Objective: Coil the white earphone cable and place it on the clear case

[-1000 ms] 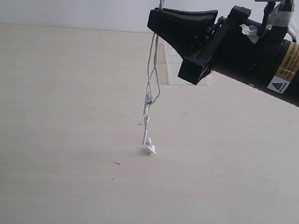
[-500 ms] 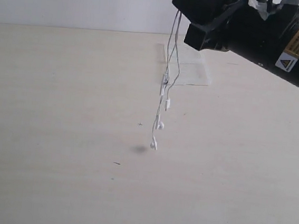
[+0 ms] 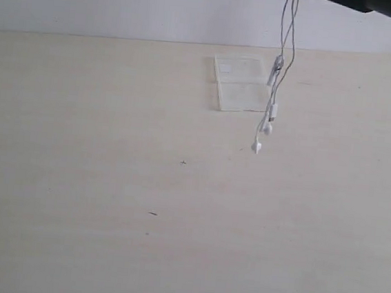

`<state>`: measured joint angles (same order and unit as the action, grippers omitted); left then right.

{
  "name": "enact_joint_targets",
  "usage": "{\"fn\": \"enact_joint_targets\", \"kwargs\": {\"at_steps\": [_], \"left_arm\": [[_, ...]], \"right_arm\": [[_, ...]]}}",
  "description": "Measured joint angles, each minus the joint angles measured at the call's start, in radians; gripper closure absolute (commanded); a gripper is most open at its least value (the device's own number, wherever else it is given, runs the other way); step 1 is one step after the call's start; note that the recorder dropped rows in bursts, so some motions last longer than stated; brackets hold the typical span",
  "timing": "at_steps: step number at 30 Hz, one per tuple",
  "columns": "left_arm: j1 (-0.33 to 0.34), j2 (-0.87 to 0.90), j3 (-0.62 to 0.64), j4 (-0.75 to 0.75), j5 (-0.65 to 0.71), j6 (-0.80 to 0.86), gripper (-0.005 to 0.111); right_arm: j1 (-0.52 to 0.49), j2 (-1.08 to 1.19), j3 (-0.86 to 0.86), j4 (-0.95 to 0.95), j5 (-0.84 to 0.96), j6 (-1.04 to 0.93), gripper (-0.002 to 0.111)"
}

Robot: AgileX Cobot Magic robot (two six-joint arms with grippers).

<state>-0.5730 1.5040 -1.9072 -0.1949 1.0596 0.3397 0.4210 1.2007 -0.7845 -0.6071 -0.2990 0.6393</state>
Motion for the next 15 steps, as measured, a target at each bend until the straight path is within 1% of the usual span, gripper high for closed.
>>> {"fn": "enact_joint_targets", "kwargs": {"at_steps": [3, 4, 5, 6, 7, 9, 12, 15], "left_arm": [[0.023, 0.0, 0.089, 0.005, -0.065, 0.0, 0.107], [0.046, 0.0, 0.138, 0.007, -0.102, 0.0, 0.107], [0.058, 0.0, 0.159, 0.007, -0.12, 0.0, 0.107], [0.088, 0.0, 0.211, 0.005, -0.166, 0.0, 0.107], [0.103, 0.0, 0.233, 0.003, -0.192, 0.0, 0.107], [0.141, 0.0, 0.332, -0.022, -0.291, 0.0, 0.107], [0.148, 0.002, 0.453, -0.084, -0.402, 0.0, 0.107], [0.15, 0.044, 0.568, -0.181, -0.507, 0.052, 0.107]], "right_arm": [[0.0, -0.01, -0.044, 0.004, 0.102, 0.0, 0.108], [0.0, -0.01, -0.067, 0.004, 0.15, 0.0, 0.108], [0.0, -0.01, -0.078, 0.004, 0.166, -0.002, 0.108], [0.0, -0.01, -0.099, 0.004, 0.204, -0.014, 0.108], [0.0, -0.01, -0.108, 0.004, 0.214, -0.019, 0.108], [0.0, -0.01, -0.146, 0.0, 0.26, -0.024, 0.108], [0.0, -0.01, -0.182, -0.029, 0.309, -0.027, 0.108], [0.0, -0.01, -0.192, -0.058, 0.33, -0.028, 0.108]]}}
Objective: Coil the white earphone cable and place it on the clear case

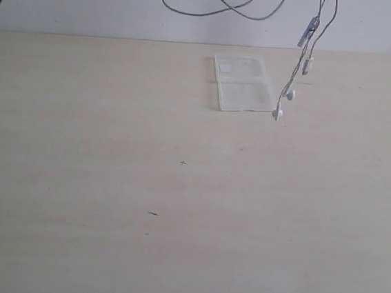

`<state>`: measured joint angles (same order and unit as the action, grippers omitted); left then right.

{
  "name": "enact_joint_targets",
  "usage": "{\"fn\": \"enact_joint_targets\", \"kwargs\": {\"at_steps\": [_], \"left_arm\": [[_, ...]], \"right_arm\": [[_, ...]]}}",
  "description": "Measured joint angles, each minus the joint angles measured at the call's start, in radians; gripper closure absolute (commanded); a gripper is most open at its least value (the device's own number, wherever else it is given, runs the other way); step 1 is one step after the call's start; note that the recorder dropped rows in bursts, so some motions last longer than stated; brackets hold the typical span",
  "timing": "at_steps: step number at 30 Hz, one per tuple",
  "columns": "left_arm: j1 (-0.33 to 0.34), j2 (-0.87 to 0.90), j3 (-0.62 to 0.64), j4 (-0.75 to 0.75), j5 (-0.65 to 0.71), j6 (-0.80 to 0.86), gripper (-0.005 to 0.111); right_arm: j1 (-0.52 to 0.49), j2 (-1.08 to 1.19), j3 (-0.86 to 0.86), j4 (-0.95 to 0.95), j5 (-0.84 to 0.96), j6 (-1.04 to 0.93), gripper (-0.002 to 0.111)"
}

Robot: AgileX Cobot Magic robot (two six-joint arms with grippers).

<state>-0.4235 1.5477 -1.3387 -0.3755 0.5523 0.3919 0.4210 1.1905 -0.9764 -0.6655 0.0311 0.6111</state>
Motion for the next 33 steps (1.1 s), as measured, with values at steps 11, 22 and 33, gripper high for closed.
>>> {"fn": "enact_joint_targets", "kwargs": {"at_steps": [11, 22, 33], "left_arm": [[-0.002, 0.128, 0.088, -0.138, -0.114, 0.095, 0.107], [-0.137, 0.169, 0.089, -0.151, -0.088, 0.158, 0.053], [-0.154, 0.169, 0.138, -0.177, -0.006, 0.232, 0.039]], "right_arm": [[0.0, 0.0, 0.0, -0.011, 0.004, -0.002, 0.108], [0.0, 0.036, 0.0, -0.015, 0.003, -0.01, 0.108], [0.0, 0.042, -0.011, -0.017, 0.004, -0.05, 0.108]]}}
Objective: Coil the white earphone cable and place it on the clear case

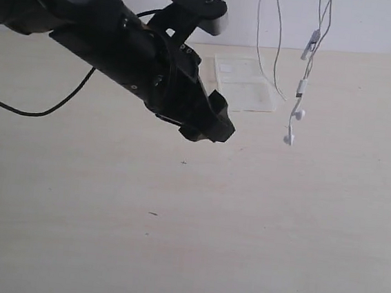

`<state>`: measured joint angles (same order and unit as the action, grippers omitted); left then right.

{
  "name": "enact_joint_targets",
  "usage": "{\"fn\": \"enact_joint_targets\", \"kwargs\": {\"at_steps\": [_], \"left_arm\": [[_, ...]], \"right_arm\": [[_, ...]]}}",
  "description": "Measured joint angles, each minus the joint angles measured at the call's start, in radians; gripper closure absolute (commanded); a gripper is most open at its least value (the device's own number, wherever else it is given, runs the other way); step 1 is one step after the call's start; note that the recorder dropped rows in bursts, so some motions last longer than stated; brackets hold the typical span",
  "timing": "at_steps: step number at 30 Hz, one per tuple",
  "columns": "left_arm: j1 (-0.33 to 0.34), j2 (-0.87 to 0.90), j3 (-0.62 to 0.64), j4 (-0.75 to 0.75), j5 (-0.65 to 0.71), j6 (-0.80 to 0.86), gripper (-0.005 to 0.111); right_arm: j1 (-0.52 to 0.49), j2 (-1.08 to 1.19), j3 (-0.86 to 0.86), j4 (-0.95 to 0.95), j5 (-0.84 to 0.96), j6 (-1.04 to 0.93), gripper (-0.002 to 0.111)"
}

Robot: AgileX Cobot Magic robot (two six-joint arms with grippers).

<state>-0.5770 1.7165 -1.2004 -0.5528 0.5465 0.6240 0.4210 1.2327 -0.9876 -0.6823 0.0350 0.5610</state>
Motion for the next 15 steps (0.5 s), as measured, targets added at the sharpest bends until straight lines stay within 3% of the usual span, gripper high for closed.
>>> {"fn": "enact_joint_targets", "kwargs": {"at_steps": [6, 11, 15], "left_arm": [[-0.001, -0.067, 0.091, -0.002, -0.381, 0.062, 0.039], [-0.002, -0.107, 0.141, -0.002, -0.59, 0.072, 0.039], [-0.002, -0.126, 0.2, 0.065, -0.758, -0.033, 0.039]], "right_arm": [[0.0, 0.0, 0.0, 0.0, 0.017, -0.002, 0.108], [0.0, 0.0, 0.0, 0.0, 0.021, -0.002, 0.108], [0.0, 0.0, 0.0, 0.0, 0.021, -0.002, 0.108]]}}
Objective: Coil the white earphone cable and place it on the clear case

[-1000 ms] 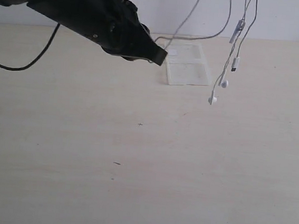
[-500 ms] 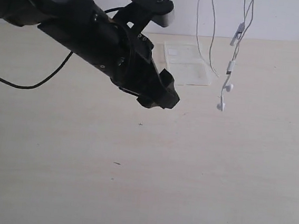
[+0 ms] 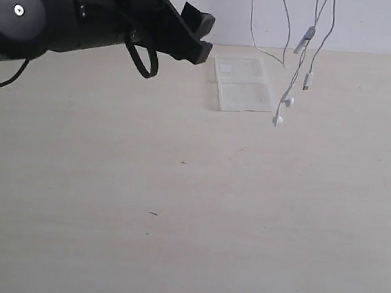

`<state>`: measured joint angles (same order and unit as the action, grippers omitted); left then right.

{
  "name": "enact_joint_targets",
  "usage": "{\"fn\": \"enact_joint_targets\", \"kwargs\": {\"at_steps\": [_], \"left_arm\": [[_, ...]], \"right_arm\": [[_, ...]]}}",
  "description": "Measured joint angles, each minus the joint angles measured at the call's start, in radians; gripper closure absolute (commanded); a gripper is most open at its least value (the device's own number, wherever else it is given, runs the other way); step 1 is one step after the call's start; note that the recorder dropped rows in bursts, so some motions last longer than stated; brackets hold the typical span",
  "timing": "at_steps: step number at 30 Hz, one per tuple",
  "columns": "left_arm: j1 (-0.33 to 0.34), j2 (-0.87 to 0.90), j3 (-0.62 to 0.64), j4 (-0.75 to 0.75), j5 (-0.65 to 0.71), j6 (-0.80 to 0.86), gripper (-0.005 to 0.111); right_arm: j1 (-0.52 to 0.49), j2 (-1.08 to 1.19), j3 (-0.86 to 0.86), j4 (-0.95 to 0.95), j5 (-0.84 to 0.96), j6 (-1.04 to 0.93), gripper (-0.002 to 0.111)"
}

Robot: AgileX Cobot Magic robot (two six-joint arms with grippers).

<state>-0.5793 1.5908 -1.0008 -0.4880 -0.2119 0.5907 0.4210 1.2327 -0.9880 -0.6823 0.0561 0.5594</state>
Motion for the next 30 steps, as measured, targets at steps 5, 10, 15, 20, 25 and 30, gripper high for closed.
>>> {"fn": "enact_joint_targets", "kwargs": {"at_steps": [5, 10, 15, 20, 25, 30], "left_arm": [[0.0, -0.011, 0.101, 0.392, -0.206, -0.409, 0.039], [0.055, -0.011, 0.223, 0.76, -0.523, -0.814, 0.039], [0.169, -0.007, 0.25, 0.945, -0.704, -1.104, 0.039], [0.212, 0.04, 0.252, 1.053, -0.889, -1.231, 0.039], [0.212, 0.1, 0.206, 1.093, -0.926, -1.254, 0.039], [0.212, 0.174, 0.134, 1.108, -0.932, -1.3, 0.039]], "right_arm": [[0.0, 0.0, 0.0, 0.0, 0.0, 0.002, 0.108], [0.0, 0.0, 0.0, 0.002, 0.004, 0.008, 0.108], [0.0, 0.0, 0.0, 0.004, 0.008, 0.042, 0.108], [0.003, 0.0, 0.0, 0.006, 0.008, 0.064, 0.108], [0.043, 0.0, 0.0, 0.008, 0.015, 0.066, 0.108], [0.088, 0.0, 0.0, 0.008, 0.015, 0.066, 0.108]]}}
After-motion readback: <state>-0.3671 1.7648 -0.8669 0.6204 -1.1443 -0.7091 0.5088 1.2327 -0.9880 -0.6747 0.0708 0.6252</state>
